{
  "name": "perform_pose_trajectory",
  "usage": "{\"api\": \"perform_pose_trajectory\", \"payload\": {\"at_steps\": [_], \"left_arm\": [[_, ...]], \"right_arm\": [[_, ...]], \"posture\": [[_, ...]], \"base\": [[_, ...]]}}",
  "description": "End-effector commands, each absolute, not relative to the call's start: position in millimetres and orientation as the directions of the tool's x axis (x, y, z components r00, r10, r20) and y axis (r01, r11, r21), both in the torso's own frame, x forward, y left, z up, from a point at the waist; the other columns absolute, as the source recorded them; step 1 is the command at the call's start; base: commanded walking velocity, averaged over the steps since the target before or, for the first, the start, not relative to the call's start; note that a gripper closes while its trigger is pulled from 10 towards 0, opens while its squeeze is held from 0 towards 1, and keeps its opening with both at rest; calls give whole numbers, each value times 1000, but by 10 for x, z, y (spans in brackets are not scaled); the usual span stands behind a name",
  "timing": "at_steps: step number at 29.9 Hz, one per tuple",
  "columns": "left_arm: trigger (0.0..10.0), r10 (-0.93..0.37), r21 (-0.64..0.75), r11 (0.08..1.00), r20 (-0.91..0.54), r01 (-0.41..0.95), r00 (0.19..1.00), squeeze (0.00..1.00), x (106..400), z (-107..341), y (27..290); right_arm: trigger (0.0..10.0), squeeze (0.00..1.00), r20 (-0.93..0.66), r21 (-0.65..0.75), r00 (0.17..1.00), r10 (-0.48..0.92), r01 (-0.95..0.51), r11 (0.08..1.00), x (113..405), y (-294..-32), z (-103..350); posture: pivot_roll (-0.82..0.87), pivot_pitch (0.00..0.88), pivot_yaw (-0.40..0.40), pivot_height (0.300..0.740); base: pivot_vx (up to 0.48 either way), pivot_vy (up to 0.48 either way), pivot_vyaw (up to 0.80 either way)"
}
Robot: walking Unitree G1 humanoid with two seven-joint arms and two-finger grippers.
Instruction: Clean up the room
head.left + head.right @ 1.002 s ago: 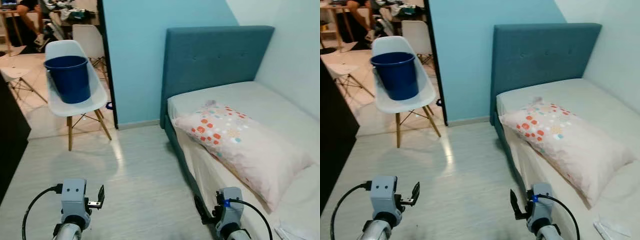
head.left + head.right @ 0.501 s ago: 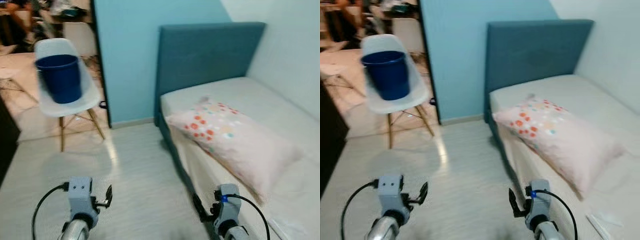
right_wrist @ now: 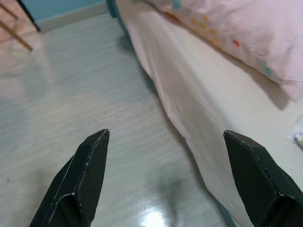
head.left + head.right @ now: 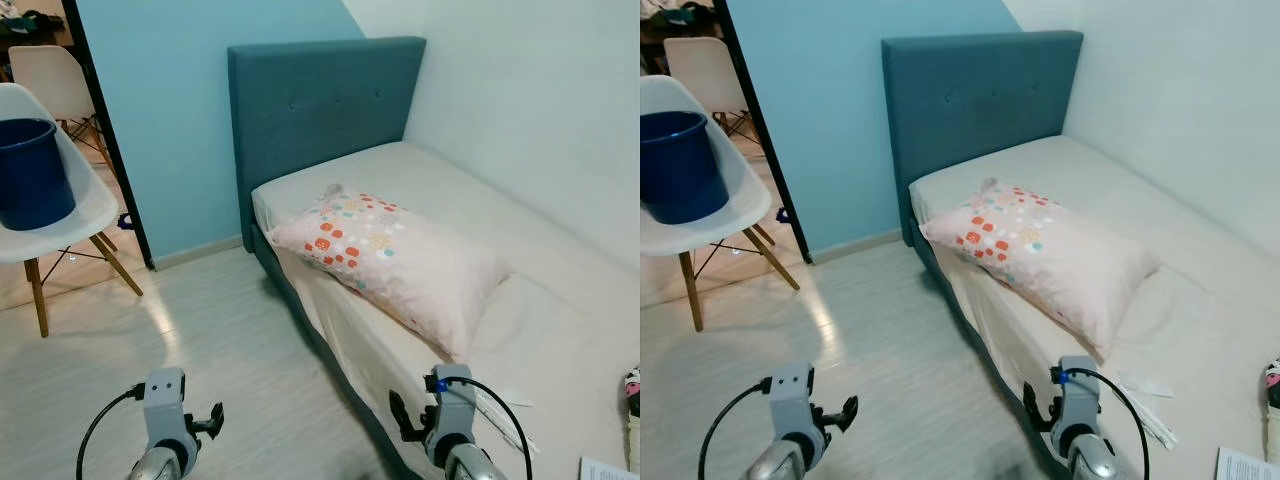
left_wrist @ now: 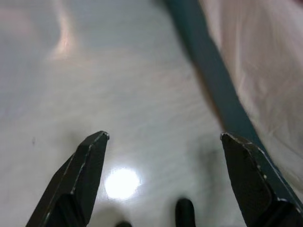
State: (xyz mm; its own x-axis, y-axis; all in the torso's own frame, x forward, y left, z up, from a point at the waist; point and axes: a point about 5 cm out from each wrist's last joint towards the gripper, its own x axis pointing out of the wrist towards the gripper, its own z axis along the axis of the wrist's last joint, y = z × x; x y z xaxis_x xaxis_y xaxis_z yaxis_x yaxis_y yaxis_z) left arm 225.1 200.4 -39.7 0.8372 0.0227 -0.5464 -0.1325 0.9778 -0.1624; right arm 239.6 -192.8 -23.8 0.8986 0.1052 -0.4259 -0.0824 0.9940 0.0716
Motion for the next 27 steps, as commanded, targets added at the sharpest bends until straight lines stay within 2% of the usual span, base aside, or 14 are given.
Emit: {"api": "perform_pose_trajectory", "payload": {"at_steps": [1, 3, 8, 13, 17, 24, 27], "left_arm": [[10000, 36, -166, 973, -582, -163, 812, 0, 2191, -459, 2038], [10000, 72, -161, 959, -662, -234, 746, 0, 2021, -611, 2103], [10000, 86, -140, 954, -718, -264, 691, 0, 1872, -724, 2120], [10000, 75, -138, 957, -730, -253, 680, 0, 1849, -752, 2096], [10000, 67, -136, 961, -732, -242, 678, 0, 1859, -756, 2066], [10000, 49, -136, 970, -697, -200, 715, 0, 2002, -688, 2013], [10000, 43, -128, 976, -683, -178, 729, 0, 2052, -657, 2016]], "right_arm": [[10000, 0, -452, 64, 884, 115, -96, 993, 2379, -1917, -270], [10000, 0, -461, 56, 878, 132, -120, 991, 2411, -1885, -270], [10000, 0, -460, 38, 871, 172, -175, 984, 2463, -1823, -260], [10000, 0, -489, 6, 843, 223, -253, 967, 2462, -1761, -289], [10000, 0, -545, -16, 811, 214, -265, 964, 2422, -1758, -360], [10000, 0, -625, 7, 763, 168, -209, 978, 2308, -1813, -490], [10000, 0, -659, 35, 739, 144, -161, 986, 2250, -1847, -544]], "posture": [[-32, 0, -55, 740], [-41, 0, -53, 740], [-43, 0, -50, 740], [-31, 0, -53, 740], [-29, 0, -54, 740], [-16, 0, -63, 740], [-15, 0, -63, 740]], "base": [[247, 0, 0], [371, 0, 0], [469, 0, 0], [480, 0, 0], [480, 0, 625], [480, 0, 693], [480, 0, 0]]}}
